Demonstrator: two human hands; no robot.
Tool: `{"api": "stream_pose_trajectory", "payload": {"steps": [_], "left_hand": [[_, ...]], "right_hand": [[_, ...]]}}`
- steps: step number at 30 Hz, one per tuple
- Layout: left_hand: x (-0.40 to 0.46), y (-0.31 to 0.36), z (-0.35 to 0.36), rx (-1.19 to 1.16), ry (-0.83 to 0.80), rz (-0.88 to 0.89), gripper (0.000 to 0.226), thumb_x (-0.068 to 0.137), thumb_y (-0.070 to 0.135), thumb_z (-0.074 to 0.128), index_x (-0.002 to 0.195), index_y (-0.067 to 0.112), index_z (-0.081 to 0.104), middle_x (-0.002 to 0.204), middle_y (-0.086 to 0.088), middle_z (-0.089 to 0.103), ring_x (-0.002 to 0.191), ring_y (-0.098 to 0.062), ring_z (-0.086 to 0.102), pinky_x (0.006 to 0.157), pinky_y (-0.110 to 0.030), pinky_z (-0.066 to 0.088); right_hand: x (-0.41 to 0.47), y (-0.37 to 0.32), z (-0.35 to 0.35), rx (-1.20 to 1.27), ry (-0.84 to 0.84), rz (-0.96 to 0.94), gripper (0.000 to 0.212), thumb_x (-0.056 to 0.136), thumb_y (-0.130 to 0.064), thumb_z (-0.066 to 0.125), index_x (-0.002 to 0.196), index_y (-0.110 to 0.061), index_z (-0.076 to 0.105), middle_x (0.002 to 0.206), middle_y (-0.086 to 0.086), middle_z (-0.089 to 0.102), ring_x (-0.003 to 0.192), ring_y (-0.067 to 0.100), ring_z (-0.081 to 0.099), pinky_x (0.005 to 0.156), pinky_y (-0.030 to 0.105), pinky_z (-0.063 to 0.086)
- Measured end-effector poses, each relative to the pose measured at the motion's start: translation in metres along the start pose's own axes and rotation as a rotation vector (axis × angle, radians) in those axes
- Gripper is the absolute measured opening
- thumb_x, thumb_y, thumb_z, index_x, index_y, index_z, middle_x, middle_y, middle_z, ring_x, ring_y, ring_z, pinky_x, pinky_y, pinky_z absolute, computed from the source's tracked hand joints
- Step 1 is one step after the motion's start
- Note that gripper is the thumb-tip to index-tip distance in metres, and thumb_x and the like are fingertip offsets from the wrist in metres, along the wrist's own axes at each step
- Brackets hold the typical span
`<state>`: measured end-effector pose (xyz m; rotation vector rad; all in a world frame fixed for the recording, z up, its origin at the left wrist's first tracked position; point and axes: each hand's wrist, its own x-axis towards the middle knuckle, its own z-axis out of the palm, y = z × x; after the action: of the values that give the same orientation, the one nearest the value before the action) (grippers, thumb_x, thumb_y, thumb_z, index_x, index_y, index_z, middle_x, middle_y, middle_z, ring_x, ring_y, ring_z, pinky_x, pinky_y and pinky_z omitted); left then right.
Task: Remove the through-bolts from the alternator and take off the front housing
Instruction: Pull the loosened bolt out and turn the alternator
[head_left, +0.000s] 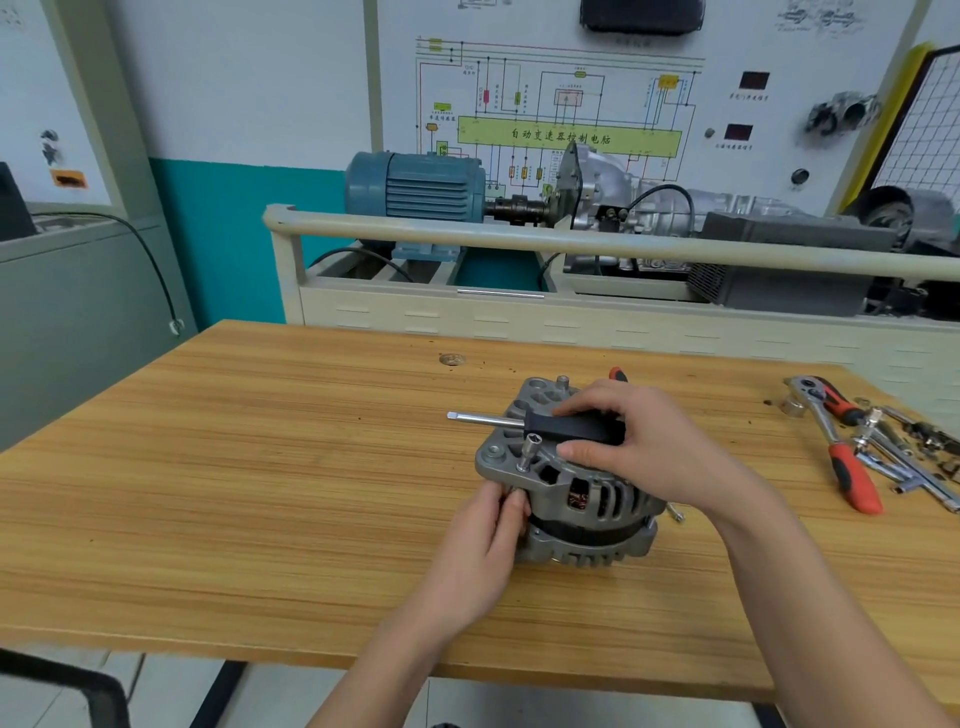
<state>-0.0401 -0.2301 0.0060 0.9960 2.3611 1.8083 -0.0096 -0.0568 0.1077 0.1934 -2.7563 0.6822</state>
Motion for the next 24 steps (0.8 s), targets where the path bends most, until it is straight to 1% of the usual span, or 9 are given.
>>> {"api": "stream_pose_trajectory", "payload": {"steps": [2, 4, 6, 9, 12, 15, 17, 19, 24], "left_hand": [[0.001, 0.005, -0.001, -0.142, -0.031, -0.083, 0.015, 0.101, 0.015, 0.042, 0.097, 0.021, 0.055, 0.085, 0.016, 0.06, 0.079, 0.007, 0.054, 0.074, -0.014, 0.043], [0.005, 0.007, 0.0, -0.154, -0.063, -0.112, 0.014, 0.097, 0.021, 0.046, 0.102, 0.012, 0.056, 0.092, 0.002, 0.061, 0.085, -0.004, 0.055, 0.079, -0.026, 0.046], [0.008, 0.009, 0.001, -0.141, -0.093, -0.118, 0.029, 0.082, 0.028, 0.048, 0.093, 0.0, 0.052, 0.082, -0.008, 0.052, 0.074, -0.015, 0.047, 0.069, -0.037, 0.042], [0.01, 0.006, 0.003, -0.073, -0.067, -0.103, 0.014, 0.071, 0.025, 0.048, 0.072, 0.014, 0.039, 0.065, 0.004, 0.038, 0.058, -0.009, 0.035, 0.059, -0.031, 0.031], [0.006, -0.002, 0.008, 0.046, 0.008, -0.007, 0.012, 0.074, 0.024, 0.047, 0.071, 0.02, 0.036, 0.064, 0.007, 0.036, 0.055, -0.006, 0.033, 0.054, -0.027, 0.029], [0.007, -0.005, 0.015, 0.116, 0.079, 0.028, 0.014, 0.077, 0.022, 0.046, 0.069, 0.023, 0.035, 0.061, 0.006, 0.037, 0.054, -0.009, 0.033, 0.055, -0.036, 0.03], [0.009, -0.007, 0.017, 0.169, 0.103, 0.031, 0.022, 0.081, 0.016, 0.05, 0.067, 0.024, 0.034, 0.059, 0.006, 0.036, 0.053, -0.01, 0.033, 0.055, -0.035, 0.027], [0.01, -0.01, 0.017, 0.211, 0.101, 0.047, 0.027, 0.084, 0.009, 0.051, 0.067, 0.023, 0.035, 0.06, 0.006, 0.037, 0.054, -0.01, 0.034, 0.055, -0.033, 0.027], [0.01, -0.009, 0.016, 0.225, 0.096, 0.057, 0.02, 0.082, 0.017, 0.046, 0.066, 0.024, 0.035, 0.06, 0.006, 0.038, 0.055, -0.014, 0.036, 0.056, -0.038, 0.032]], "right_hand": [[0.001, -0.006, -0.003, 0.097, 0.021, -0.02, 0.033, 0.082, -0.03, 0.072, 0.115, -0.025, 0.066, 0.11, -0.016, 0.064, 0.107, 0.001, 0.056, 0.094, 0.021, 0.042], [0.002, -0.014, -0.001, 0.123, 0.034, -0.072, 0.028, 0.08, -0.037, 0.072, 0.106, -0.028, 0.069, 0.106, -0.022, 0.062, 0.104, -0.004, 0.053, 0.091, 0.018, 0.04], [0.003, -0.02, 0.008, 0.03, 0.055, -0.116, 0.025, 0.076, -0.044, 0.072, 0.096, -0.03, 0.07, 0.099, -0.024, 0.055, 0.102, 0.001, 0.046, 0.089, 0.024, 0.038], [0.004, -0.022, 0.019, -0.157, 0.055, -0.128, 0.034, 0.075, -0.058, 0.065, 0.091, -0.028, 0.067, 0.092, -0.018, 0.044, 0.098, 0.007, 0.033, 0.086, 0.027, 0.033], [0.005, -0.022, 0.025, -0.4, 0.039, -0.174, 0.053, 0.077, -0.068, 0.045, 0.09, -0.021, 0.065, 0.089, -0.011, 0.041, 0.092, 0.012, 0.029, 0.081, 0.029, 0.025], [0.008, -0.021, 0.025, -0.499, 0.049, -0.265, 0.048, 0.084, -0.063, 0.042, 0.077, -0.019, 0.061, 0.085, -0.007, 0.039, 0.088, 0.016, 0.029, 0.079, 0.033, 0.026], [0.012, -0.02, 0.023, -0.484, -0.005, -0.272, 0.042, 0.088, -0.059, 0.045, 0.063, -0.026, 0.042, 0.082, -0.008, 0.035, 0.087, 0.015, 0.024, 0.079, 0.034, 0.025], [0.017, -0.02, 0.022, -0.441, -0.07, -0.276, 0.044, 0.09, -0.056, 0.045, 0.058, -0.033, 0.025, 0.081, -0.009, 0.032, 0.085, 0.014, 0.02, 0.079, 0.031, 0.02], [0.02, -0.017, 0.025, -0.393, -0.085, -0.301, 0.042, 0.091, -0.054, 0.038, 0.057, -0.034, 0.025, 0.083, -0.006, 0.035, 0.085, 0.016, 0.024, 0.078, 0.031, 0.02]]}}
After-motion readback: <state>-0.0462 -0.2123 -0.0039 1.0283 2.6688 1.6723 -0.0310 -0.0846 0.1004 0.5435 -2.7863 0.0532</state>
